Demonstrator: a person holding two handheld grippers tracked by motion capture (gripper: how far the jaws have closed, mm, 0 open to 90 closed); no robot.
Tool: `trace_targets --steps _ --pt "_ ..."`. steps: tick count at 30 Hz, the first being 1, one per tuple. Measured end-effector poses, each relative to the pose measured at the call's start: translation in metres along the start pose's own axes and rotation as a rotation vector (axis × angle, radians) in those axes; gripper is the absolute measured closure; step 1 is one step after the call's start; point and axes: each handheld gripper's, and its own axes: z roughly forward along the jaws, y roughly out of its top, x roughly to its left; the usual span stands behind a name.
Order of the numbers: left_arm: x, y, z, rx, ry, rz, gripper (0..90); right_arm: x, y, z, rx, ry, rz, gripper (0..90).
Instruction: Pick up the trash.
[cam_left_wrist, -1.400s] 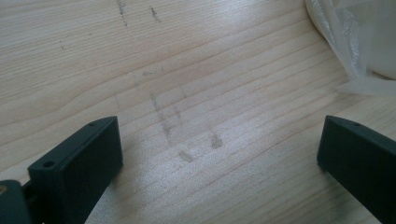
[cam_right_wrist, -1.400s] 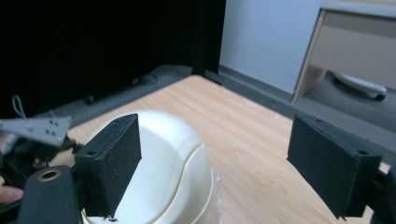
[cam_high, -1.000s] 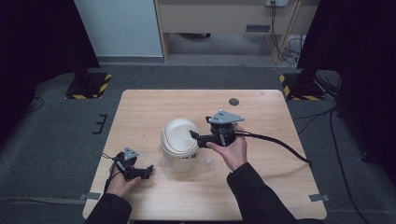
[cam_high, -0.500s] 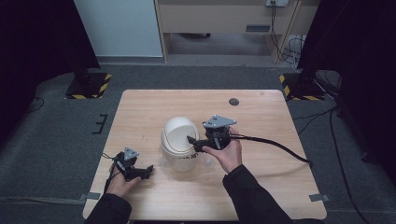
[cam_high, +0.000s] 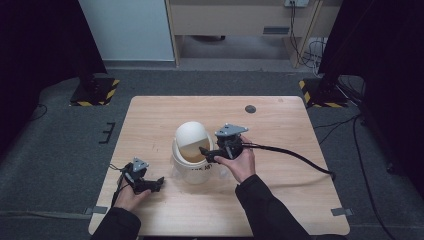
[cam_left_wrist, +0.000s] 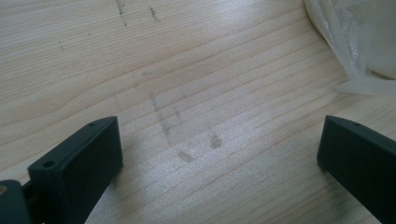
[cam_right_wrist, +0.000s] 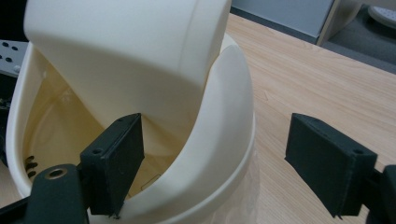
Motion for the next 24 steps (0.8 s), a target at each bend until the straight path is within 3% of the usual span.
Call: trace_targets --steps 8,14,21,24 --pt "0.000 0.000 0.000 0.000 0.000 0.000 0.0 -0.001 -0.001 0.007 0.011 0.004 0.020 21.5" --pt "0.000 0.000 0.000 0.000 0.000 0.000 0.0 0.000 0.001 0.002 -0.001 0.013 0.018 22.2" --pt "0.000 0.000 0.000 0.000 -0.002 0.001 0.0 -0.002 0.003 -0.019 -0.015 0.025 0.001 21.8" --pt "0.000 0.000 0.000 0.000 -0.002 0.001 0.0 -0.007 0.003 -0.039 -0.045 0.027 0.004 21.6"
